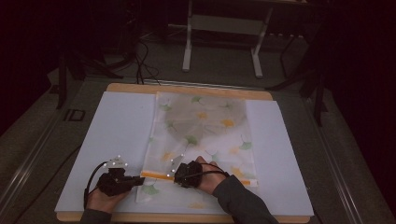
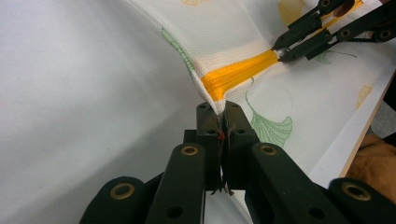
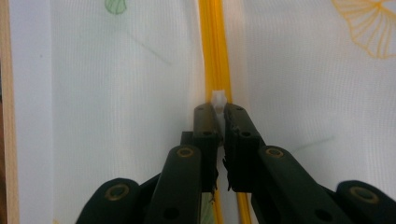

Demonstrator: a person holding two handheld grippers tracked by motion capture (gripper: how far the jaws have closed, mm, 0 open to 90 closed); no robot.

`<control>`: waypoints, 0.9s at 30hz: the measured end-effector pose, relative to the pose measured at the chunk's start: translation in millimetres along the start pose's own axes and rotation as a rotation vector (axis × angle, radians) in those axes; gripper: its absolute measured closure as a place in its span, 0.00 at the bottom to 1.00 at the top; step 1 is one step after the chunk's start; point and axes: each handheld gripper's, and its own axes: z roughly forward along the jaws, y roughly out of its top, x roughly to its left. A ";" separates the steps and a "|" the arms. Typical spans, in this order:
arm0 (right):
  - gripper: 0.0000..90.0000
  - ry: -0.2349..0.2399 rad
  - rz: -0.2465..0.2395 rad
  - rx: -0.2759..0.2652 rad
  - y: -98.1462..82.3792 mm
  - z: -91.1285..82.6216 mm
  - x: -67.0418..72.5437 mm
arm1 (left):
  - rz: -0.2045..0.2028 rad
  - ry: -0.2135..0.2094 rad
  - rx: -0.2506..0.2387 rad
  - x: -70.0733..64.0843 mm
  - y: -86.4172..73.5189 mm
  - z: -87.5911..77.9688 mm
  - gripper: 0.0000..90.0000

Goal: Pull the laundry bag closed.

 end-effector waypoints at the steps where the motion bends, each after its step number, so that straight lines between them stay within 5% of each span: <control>1: 0.94 0.000 0.000 -0.001 -1.8 -0.8 -0.3 | 0.001 0.001 0.001 -0.1 0.1 -0.1 0.97; 27: 0.94 -0.015 0.018 0.021 -21.4 -10.9 -3.1 | 0.001 0.004 0.000 0.2 -0.1 -1.2 0.97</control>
